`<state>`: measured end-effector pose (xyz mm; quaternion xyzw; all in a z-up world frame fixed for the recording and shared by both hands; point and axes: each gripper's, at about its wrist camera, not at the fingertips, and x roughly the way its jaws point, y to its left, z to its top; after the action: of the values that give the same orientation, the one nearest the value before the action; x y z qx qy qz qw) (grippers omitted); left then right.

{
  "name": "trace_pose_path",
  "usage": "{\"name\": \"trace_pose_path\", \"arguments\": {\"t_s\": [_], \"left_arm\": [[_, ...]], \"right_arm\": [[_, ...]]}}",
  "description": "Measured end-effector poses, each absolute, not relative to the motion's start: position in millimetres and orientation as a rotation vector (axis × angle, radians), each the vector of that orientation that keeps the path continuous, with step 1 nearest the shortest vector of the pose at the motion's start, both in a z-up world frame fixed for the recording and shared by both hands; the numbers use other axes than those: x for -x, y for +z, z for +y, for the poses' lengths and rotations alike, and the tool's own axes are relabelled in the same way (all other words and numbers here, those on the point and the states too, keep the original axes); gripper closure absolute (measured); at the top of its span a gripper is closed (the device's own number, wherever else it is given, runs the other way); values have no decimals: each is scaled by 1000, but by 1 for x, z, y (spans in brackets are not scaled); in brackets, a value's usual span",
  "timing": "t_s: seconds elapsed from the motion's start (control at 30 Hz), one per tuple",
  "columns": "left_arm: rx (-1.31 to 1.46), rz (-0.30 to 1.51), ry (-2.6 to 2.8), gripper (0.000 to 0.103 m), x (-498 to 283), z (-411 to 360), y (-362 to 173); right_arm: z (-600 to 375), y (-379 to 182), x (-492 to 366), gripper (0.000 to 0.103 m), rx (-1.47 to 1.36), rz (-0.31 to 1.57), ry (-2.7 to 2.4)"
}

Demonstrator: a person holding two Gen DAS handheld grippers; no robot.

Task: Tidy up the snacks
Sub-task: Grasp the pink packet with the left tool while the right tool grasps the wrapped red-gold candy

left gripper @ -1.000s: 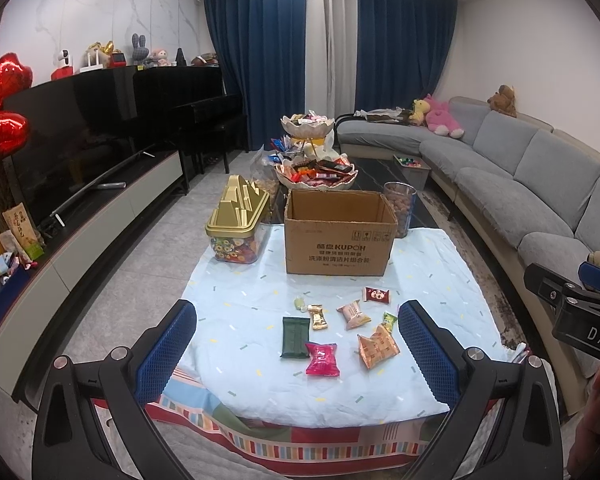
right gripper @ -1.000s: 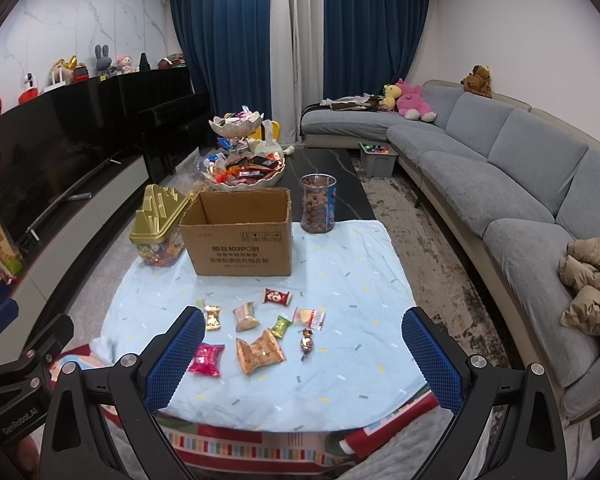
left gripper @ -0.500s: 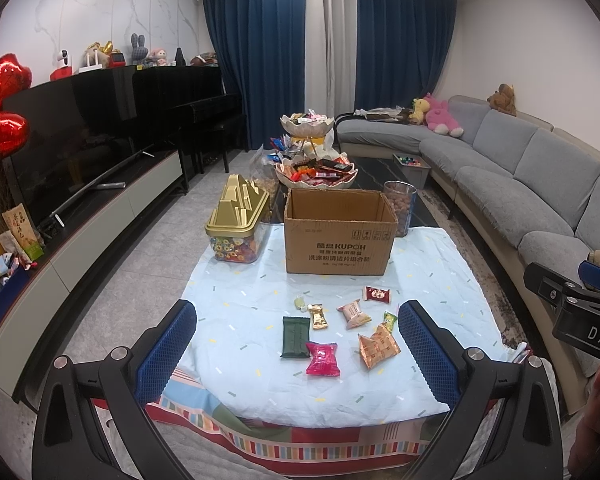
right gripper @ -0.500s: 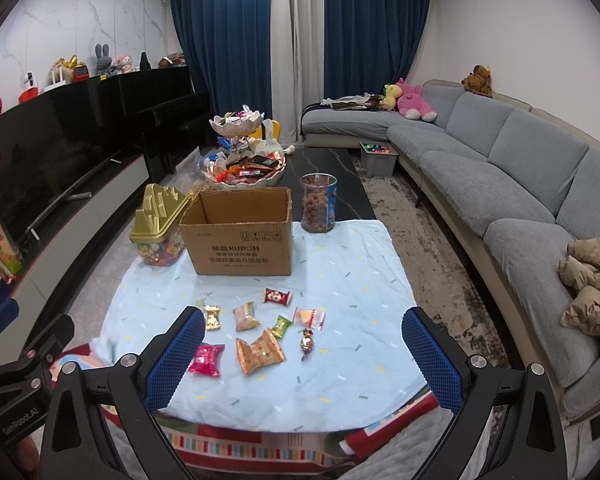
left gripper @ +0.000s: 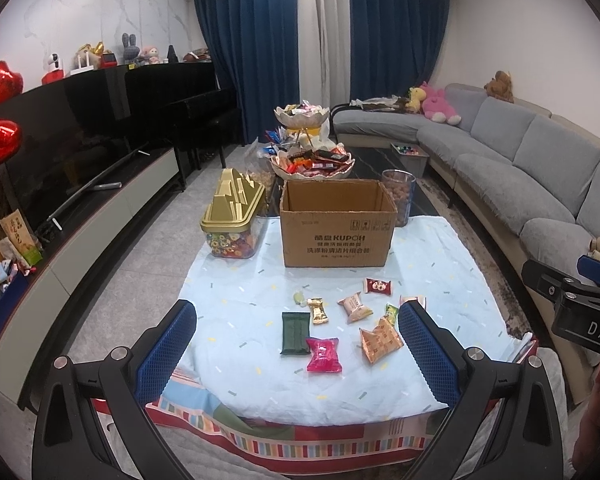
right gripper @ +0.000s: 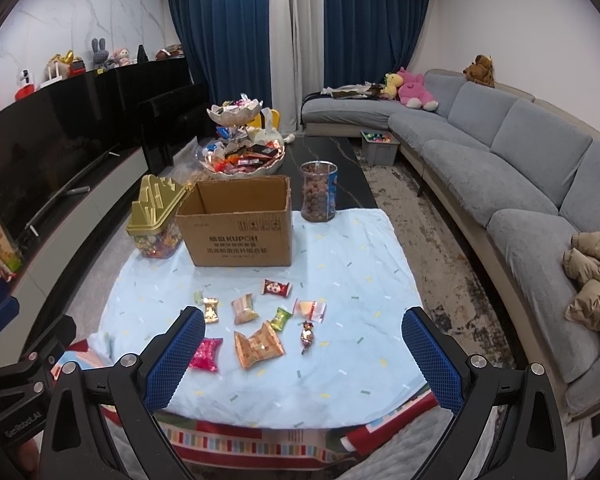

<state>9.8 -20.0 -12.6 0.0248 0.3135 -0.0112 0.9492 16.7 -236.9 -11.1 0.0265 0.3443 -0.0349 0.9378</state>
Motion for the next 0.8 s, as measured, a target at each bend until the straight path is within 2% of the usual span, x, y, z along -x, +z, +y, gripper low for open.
{"name": "trace_pose_path", "arguments": {"t_s": [0.8], "left_arm": [[-70,747,-23,0,-76,-32,-68]], "right_arm": [[-243,-65,-73,3,-16,806,-83]]}}
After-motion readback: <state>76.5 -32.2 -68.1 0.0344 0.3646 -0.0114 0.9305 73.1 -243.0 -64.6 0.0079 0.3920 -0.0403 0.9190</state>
